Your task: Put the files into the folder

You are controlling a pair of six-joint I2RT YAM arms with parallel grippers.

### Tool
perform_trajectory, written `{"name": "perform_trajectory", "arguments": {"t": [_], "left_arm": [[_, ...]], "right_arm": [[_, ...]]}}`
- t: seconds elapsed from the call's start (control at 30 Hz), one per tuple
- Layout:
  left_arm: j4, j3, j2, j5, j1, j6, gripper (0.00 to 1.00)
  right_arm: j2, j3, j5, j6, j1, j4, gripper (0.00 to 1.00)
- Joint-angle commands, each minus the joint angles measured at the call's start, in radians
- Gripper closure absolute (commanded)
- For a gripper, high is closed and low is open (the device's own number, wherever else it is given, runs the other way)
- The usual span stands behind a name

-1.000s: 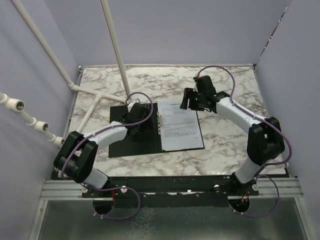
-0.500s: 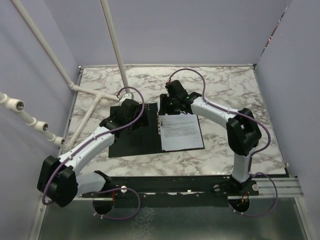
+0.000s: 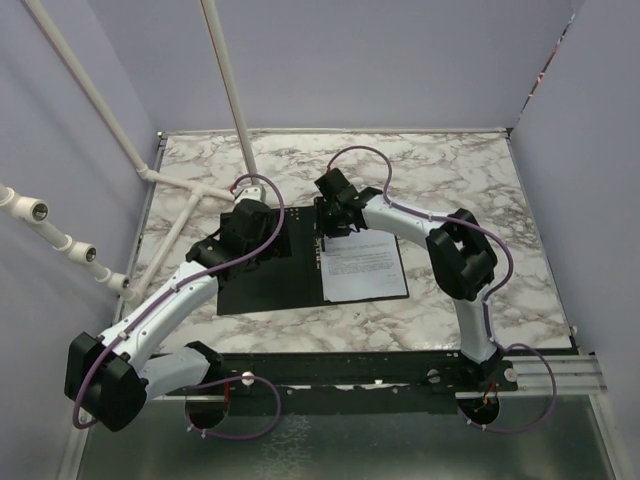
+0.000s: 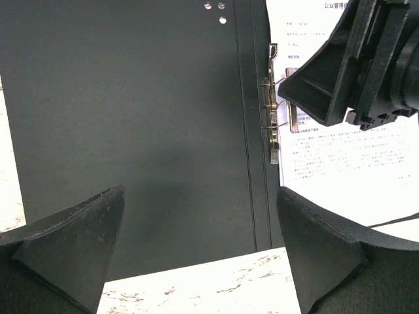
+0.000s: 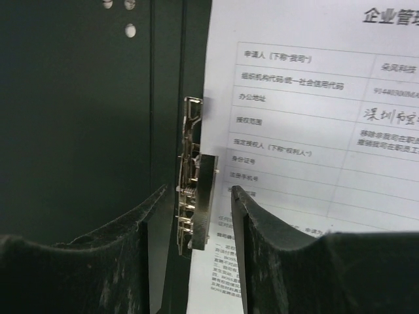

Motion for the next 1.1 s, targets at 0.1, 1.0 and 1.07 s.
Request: {"name": "perform_trajectory", "arguments": {"t": [0.1, 1.0, 1.07], "left_arm": [[-0.016, -0.013, -0.035, 0.018, -0.006, 0.022, 0.01], [-0.014, -0.021, -0.023, 0.024, -0.005, 0.022, 0.01], [-0.01, -0.023, -0.007, 0.044, -0.005, 0.024, 0.01]], "right_arm": [[0.043, 0.048, 0.043, 0.022, 0.026, -0.038, 0.58], [-0.012, -0.024, 0.149, 0.014, 0.026, -0.066, 0.99], [-0.029, -0.042, 0.171, 0.009, 0.026, -0.067, 0.99]]}}
